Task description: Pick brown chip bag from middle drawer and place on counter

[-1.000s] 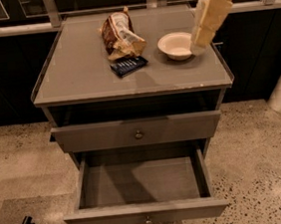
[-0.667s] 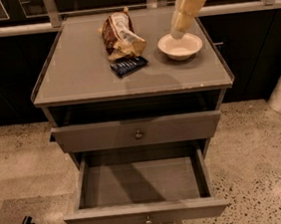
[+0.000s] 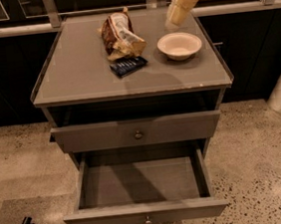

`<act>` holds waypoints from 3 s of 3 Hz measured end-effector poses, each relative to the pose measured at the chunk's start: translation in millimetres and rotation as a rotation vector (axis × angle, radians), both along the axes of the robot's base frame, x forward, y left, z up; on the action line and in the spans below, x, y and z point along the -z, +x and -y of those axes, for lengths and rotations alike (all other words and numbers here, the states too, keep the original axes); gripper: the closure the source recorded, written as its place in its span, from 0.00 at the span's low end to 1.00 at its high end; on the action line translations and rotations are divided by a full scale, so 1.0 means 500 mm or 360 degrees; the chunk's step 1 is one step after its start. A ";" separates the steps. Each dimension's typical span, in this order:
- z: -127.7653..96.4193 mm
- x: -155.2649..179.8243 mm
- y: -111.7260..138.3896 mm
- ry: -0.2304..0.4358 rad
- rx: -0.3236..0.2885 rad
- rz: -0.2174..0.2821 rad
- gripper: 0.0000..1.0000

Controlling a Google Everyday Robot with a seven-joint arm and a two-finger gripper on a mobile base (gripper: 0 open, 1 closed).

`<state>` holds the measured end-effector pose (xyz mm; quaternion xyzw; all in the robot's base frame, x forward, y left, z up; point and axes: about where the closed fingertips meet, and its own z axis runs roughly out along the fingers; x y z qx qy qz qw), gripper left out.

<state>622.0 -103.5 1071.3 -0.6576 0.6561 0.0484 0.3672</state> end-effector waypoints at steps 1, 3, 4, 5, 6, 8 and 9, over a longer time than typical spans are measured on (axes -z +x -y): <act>0.024 0.087 0.044 0.0136 0.0144 -0.0075 0.00; 0.007 0.279 0.245 0.0520 0.0346 -0.0212 0.00; -0.033 0.341 0.337 0.0630 0.0353 -0.0273 0.00; -0.075 0.360 0.402 0.0710 0.0351 -0.0279 0.00; -0.106 0.352 0.445 0.0754 0.0357 -0.0239 0.00; -0.106 0.344 0.448 0.0762 0.0356 -0.0224 0.42; -0.107 0.344 0.448 0.0762 0.0355 -0.0224 0.65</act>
Offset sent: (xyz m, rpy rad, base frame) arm 0.1390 -0.0208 -0.1591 0.3515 0.1164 -0.2750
